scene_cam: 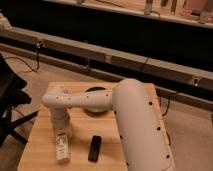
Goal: Place the bottle in the ceramic bowl
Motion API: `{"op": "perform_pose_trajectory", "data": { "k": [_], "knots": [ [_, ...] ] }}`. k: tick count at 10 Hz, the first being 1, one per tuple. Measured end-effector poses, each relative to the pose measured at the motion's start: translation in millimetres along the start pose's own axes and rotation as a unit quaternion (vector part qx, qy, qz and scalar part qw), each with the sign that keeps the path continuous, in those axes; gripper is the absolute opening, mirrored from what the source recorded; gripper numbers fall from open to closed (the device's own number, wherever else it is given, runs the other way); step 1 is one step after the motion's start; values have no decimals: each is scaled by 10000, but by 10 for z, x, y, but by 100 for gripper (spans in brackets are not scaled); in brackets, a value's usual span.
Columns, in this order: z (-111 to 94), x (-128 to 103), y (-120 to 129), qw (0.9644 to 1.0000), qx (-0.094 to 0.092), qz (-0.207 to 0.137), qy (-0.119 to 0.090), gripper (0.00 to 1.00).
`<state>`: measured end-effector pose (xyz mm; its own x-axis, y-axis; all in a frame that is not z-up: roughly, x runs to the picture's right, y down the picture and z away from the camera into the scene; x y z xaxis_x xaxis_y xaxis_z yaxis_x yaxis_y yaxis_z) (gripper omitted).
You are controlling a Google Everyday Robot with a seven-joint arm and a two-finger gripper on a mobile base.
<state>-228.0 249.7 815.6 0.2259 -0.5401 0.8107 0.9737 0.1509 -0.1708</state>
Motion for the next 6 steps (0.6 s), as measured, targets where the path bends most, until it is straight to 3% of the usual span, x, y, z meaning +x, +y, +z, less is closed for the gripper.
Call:
{"op": "perform_pose_trajectory", "data": {
  "k": [1, 3, 6],
  "knots": [
    [-37, -1, 21, 10000, 46, 36, 29, 20],
    [-125, 46, 69, 9998, 186, 103, -21, 2],
    [-354, 19, 42, 9998, 169, 104, 45, 0]
  ]
}}
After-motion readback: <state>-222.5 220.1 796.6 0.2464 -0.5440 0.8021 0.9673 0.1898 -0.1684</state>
